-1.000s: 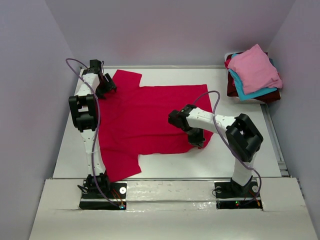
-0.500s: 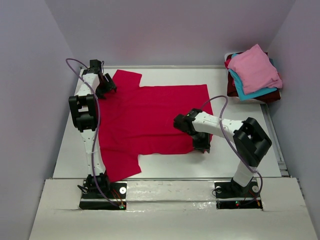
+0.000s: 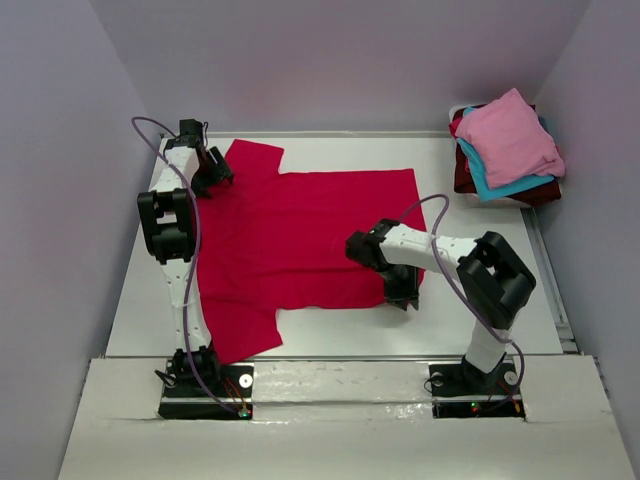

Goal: Fold and stack the t-shirts
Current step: Flatten the tshirt out

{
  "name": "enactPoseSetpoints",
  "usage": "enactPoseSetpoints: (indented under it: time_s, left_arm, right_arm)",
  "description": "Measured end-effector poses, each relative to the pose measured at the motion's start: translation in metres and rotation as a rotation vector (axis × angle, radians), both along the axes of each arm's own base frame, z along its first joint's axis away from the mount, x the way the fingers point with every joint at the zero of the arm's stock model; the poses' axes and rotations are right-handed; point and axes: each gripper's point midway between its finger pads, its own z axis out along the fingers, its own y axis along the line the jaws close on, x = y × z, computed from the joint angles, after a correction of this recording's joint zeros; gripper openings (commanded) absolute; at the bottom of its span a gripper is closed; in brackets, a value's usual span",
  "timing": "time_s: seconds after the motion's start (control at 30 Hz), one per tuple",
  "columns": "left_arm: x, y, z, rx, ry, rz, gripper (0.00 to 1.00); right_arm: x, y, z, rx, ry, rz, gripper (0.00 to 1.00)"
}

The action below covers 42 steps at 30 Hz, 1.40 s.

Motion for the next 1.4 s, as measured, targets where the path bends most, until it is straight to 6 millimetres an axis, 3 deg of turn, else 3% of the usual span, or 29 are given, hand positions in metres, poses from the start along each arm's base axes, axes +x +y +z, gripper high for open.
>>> enactPoseSetpoints:
  time_s: [0.53,0.87,1.13,1.4]
  left_arm:
    - [0.000,0.000,0.000,-0.001,0.001,-0.001,0.80]
    - [0.000,-0.002,-0.001,-0.009,0.001,-0.009,0.80]
    - [0.000,-0.003,-0.001,-0.013,0.000,-0.012,0.80]
    - [0.000,-0.001,0.000,-0.021,-0.001,-0.009,0.80]
  right_arm:
    - [0.009,0.002,-0.023,-0.040,0.003,0.010,0.39]
    - [0.005,-0.004,-0.023,-0.060,-0.018,-0.024,0.45]
    - [-0.007,-0.024,-0.006,-0.042,-0.061,-0.110,0.46]
    - [-0.005,-0.025,0.017,0.043,-0.147,-0.167,0.46]
